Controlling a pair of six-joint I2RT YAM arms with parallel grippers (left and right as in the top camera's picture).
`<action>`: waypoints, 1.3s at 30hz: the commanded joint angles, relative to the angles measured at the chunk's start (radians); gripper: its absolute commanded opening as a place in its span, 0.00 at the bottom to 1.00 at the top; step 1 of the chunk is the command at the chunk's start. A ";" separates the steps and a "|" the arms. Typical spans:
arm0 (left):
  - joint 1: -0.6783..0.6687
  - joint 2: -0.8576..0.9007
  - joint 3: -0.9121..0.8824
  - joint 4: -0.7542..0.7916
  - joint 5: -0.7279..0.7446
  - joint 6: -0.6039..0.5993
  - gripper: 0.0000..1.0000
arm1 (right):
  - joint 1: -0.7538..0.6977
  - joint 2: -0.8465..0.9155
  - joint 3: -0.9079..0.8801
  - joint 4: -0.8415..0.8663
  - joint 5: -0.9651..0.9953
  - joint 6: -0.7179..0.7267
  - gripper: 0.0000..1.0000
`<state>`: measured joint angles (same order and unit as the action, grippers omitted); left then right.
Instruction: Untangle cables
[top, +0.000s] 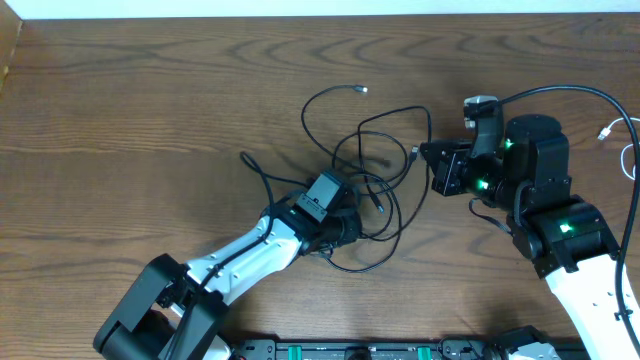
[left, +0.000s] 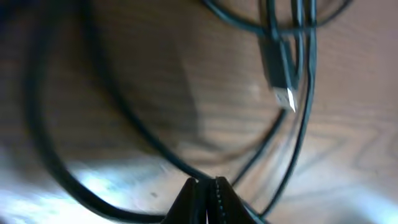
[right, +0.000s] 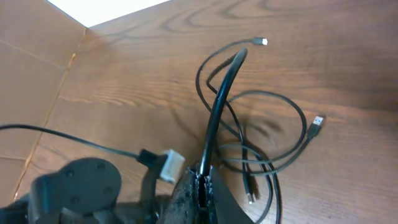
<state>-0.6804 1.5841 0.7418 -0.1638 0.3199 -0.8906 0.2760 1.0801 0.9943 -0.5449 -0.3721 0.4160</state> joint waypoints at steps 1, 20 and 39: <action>0.048 0.008 0.005 -0.007 -0.078 0.005 0.08 | 0.000 -0.002 0.006 -0.026 0.009 -0.014 0.01; 0.505 -0.174 0.005 -0.015 -0.018 0.070 0.08 | -0.195 -0.007 0.010 -0.365 0.869 0.231 0.01; 0.373 -0.195 0.005 0.394 0.534 0.424 0.84 | -0.230 -0.055 0.025 0.782 -0.314 -0.040 0.01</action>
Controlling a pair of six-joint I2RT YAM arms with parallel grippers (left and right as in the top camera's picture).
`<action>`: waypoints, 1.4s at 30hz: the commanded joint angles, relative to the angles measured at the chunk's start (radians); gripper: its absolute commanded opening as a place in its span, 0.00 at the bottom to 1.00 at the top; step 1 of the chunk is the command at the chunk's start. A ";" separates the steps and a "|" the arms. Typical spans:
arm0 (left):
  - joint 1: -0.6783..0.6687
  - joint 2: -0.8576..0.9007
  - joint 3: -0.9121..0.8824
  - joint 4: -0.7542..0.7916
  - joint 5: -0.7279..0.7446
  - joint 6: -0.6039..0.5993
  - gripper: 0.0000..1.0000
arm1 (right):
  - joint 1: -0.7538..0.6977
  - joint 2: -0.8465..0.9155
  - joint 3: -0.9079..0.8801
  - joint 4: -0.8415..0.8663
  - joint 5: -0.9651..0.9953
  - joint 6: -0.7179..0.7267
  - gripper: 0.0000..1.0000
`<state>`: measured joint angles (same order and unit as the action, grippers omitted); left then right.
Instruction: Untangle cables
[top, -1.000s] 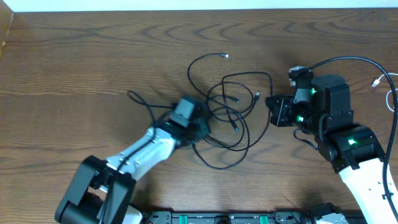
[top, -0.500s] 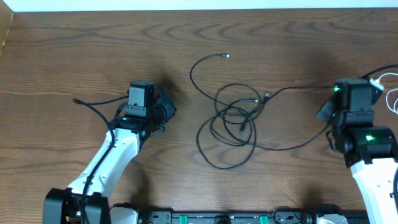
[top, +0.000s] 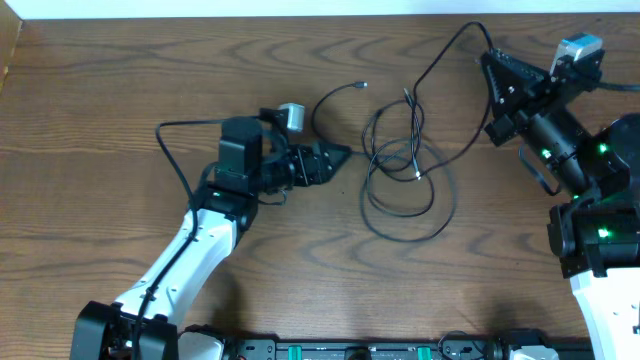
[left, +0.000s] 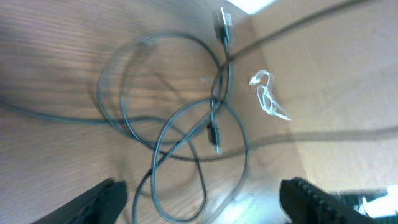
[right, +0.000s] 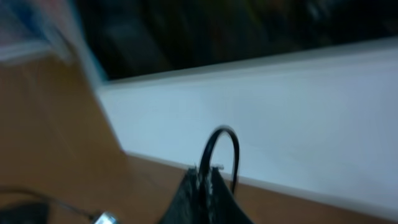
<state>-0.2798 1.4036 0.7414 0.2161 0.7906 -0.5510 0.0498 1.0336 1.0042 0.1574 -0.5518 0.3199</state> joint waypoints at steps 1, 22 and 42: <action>-0.040 -0.014 0.005 0.014 0.026 0.084 0.85 | -0.003 -0.009 0.015 0.172 -0.159 0.114 0.01; -0.380 0.036 0.005 0.185 -0.578 -0.153 1.00 | 0.050 -0.009 0.029 0.243 -0.233 0.182 0.01; -0.444 0.365 0.005 0.260 -0.977 -0.424 0.08 | 0.048 -0.112 0.031 0.247 -0.098 0.116 0.01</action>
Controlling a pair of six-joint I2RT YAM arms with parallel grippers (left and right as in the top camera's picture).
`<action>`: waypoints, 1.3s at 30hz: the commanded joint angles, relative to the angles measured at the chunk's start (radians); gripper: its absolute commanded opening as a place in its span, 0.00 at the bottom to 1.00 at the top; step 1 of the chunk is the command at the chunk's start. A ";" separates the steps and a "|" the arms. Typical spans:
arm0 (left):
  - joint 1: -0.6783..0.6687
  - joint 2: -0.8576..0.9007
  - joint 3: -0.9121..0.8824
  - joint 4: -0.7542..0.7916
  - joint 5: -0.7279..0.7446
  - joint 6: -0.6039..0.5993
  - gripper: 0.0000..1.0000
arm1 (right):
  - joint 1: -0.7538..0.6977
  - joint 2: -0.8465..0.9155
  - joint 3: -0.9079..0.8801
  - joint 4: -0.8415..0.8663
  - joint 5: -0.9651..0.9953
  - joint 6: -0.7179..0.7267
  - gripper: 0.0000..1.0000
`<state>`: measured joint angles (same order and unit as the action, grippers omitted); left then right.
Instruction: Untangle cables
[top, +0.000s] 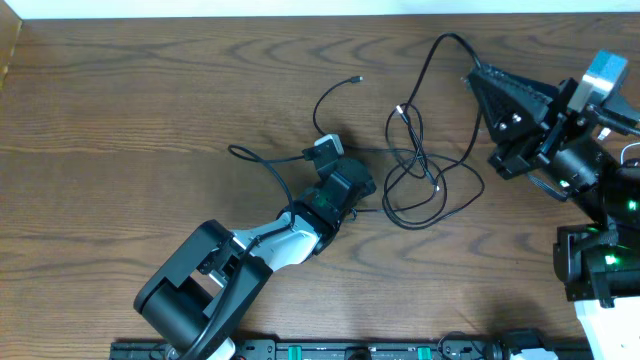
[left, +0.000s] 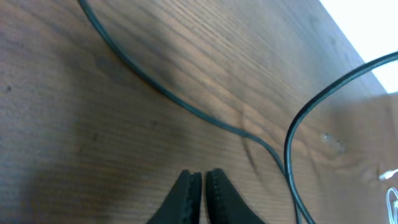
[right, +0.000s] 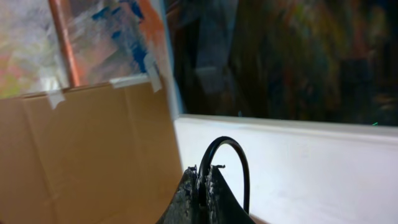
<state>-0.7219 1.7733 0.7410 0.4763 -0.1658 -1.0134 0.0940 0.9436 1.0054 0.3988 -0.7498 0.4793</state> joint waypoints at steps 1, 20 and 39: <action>-0.001 -0.011 0.006 0.001 0.013 0.066 0.24 | 0.004 -0.023 0.029 0.002 0.126 -0.056 0.01; -0.019 -0.292 0.006 -0.053 0.281 0.259 0.98 | 0.005 -0.022 0.029 -0.163 0.193 -0.114 0.02; -0.023 -0.171 0.006 0.090 0.109 0.193 0.38 | 0.006 0.015 0.029 -0.381 0.139 -0.073 0.01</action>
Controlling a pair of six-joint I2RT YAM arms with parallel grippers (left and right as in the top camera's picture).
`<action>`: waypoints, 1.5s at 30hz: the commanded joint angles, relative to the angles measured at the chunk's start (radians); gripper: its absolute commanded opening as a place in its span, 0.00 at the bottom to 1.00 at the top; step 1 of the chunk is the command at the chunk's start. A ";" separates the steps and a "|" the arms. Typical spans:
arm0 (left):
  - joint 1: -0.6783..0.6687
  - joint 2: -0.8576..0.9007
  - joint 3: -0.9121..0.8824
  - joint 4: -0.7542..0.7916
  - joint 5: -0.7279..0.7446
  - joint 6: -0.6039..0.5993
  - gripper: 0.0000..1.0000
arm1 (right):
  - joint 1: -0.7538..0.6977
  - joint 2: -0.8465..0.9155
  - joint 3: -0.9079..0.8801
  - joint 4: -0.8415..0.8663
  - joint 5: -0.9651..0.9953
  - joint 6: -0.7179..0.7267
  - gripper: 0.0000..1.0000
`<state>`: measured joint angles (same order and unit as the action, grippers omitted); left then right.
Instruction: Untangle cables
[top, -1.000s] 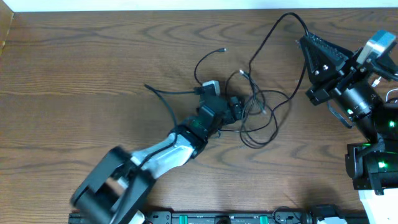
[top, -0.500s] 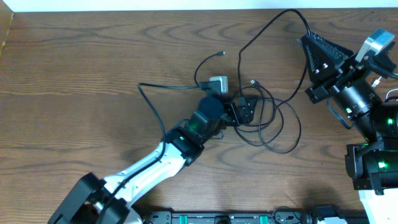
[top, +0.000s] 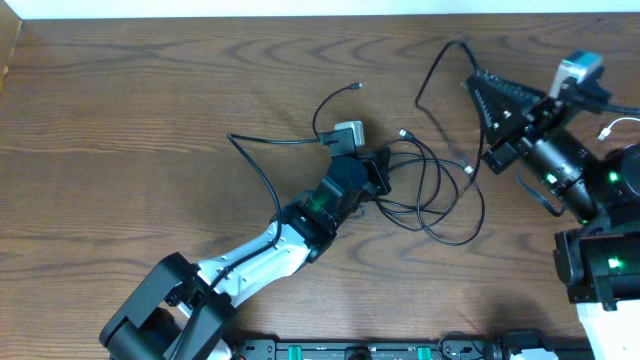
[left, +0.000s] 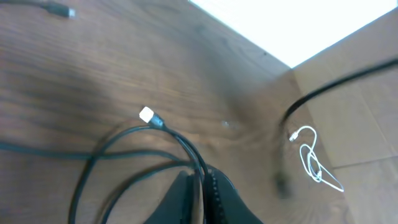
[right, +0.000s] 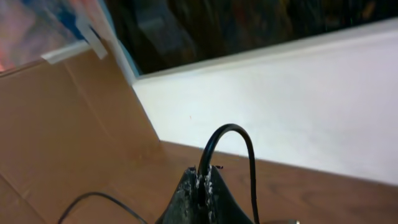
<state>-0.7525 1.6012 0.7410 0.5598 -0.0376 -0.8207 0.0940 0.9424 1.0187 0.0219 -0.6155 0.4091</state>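
Several thin black cables lie tangled in loops on the wooden table, right of centre in the overhead view. My left gripper sits at the tangle's left edge, shut on a black loop that runs into its fingertips. A white-tipped plug lies just ahead of it. My right gripper is raised at the far right, shut on a black cable that arches out of its jaws and drops to the tangle. One free cable end lies at the back.
A long black strand trails left past the left arm. A thin white cable lies at the right edge, also seen as a white cable in the left wrist view. Cardboard walls border the table.
My left gripper has moved a little up and right into the tangle's left side and now has a black loop between its fingers. The loops have spread rightwards. The right gripper stays raised, still holding.
Both grippers were first low in the tangle at the centre, each shut. Then the left stood open to the tangle's left while the right held its cable high at the far right. The left was later shut by the tangle, and now grips a loop.
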 joint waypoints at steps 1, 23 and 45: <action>0.008 0.002 0.006 0.008 0.009 0.000 0.51 | 0.006 0.021 0.016 0.004 0.003 -0.003 0.01; -0.127 0.002 0.006 0.182 0.365 0.449 0.92 | 0.006 0.074 0.023 0.305 0.065 -0.028 0.03; -0.180 0.221 0.006 0.500 0.025 0.514 0.08 | 0.037 0.072 0.074 0.246 -0.006 0.009 0.03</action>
<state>-0.9314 1.8420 0.7422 1.0386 0.0071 -0.3225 0.1242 1.0183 1.0679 0.3073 -0.6518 0.4179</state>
